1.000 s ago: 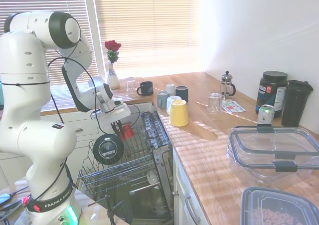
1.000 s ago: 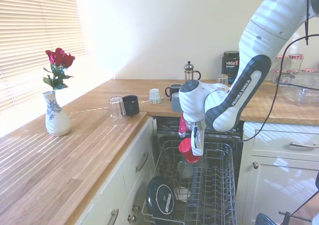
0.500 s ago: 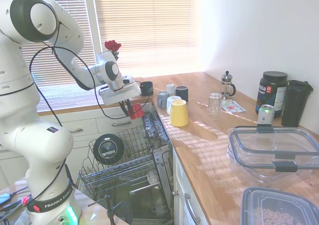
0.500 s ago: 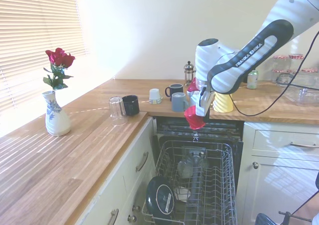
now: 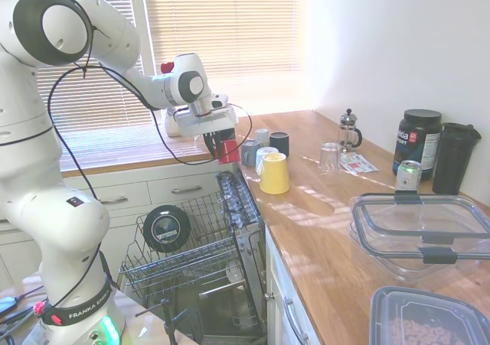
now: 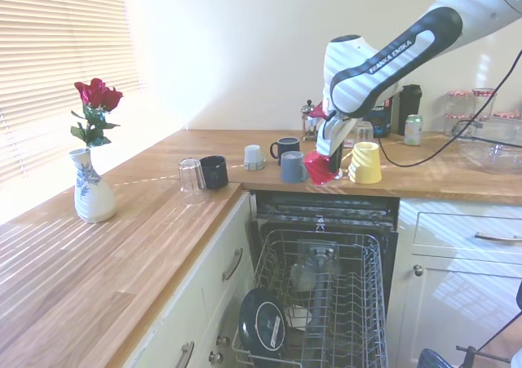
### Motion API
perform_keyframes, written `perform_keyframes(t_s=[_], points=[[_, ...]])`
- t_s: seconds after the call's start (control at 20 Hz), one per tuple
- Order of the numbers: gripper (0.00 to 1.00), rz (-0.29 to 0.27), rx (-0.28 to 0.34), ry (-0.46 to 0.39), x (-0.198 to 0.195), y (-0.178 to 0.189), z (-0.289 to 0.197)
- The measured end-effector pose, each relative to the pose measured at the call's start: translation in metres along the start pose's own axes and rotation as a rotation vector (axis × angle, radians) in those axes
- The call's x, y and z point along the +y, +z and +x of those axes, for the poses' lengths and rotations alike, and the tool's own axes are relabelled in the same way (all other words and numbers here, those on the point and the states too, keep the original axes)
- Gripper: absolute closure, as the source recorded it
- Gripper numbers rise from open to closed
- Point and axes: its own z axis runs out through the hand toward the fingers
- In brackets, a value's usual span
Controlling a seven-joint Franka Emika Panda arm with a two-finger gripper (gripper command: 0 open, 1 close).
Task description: Unload the mug from the dish rack
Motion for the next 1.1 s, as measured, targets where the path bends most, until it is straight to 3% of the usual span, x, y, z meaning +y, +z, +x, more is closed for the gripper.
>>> perform_keyframes(t_s=[0.45, 1.1], points=[[1.0, 0.011, -0.074, 0.043, -0.007, 0.042, 0.04], [1.0, 0.012, -0.119, 0.095, 0.026, 0.085, 0.051]])
